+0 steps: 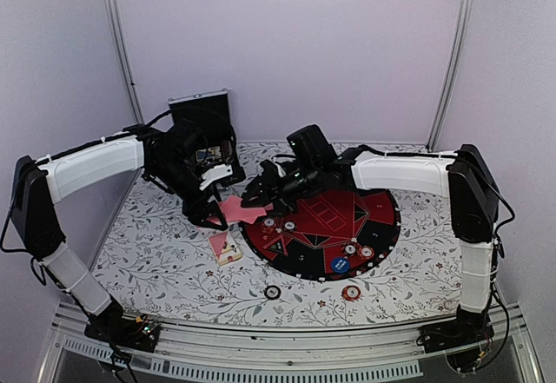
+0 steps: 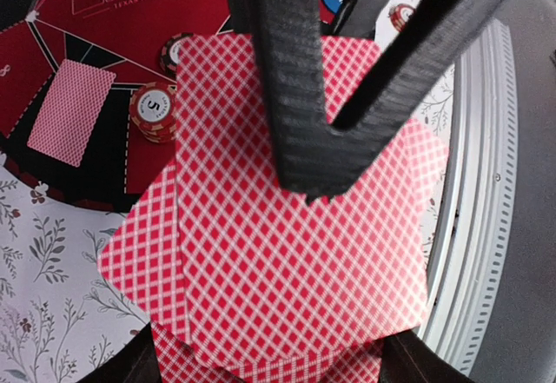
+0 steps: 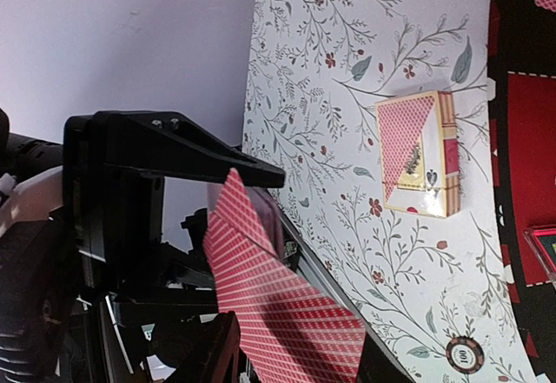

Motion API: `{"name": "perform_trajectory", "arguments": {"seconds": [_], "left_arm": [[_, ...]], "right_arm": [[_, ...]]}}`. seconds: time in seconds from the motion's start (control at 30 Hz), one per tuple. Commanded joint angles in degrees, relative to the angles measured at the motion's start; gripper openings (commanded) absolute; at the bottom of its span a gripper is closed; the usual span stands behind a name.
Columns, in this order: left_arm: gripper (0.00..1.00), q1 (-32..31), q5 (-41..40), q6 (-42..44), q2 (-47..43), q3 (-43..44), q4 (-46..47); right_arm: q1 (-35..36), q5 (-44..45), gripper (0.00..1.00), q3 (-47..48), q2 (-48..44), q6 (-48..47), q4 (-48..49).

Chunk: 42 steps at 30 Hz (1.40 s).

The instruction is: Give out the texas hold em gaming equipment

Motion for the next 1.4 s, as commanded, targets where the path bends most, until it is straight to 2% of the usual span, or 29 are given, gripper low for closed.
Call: {"name": "perform_trajectory", "arguments": {"seconds": [0.0, 0.27, 0.63, 0.9, 1.23, 1.37], "left_arm": [[0.11, 0.2, 2.0, 0.7, -2.3, -0.3, 1.3], [0.11, 0.2, 2.2, 0.8, -2.2, -0.4, 1.3], [0.11, 0.2, 2.4, 0.7, -2.1, -0.3, 1.4], [0.11, 0.1, 3.0, 0.4, -1.6, 0.4, 1.5], [0.11, 0.1, 2.9, 0.3, -1.4, 0.7, 1.2], [0.11, 0.0, 2.8, 0.3, -1.3, 0.7, 1.2]], "right_arm": [[-0.7, 1.8, 0.41, 2.4, -1.7, -3.9, -7.1], [-0.7, 2.9, 0.42, 5.9, -1.7, -5.6, -11.1], [-0.7, 4.2, 0.38, 7.3, -2.5, -6.7, -14.4], [-0.5, 3.2, 0.37, 11.4, 0.1, -6.2, -14.0], [0.1, 4.6, 0.25, 11.4, 0.5, -6.4, -13.7], [0.5, 4.4, 0.24, 12.4, 1.1, -6.0, -13.1]]}}
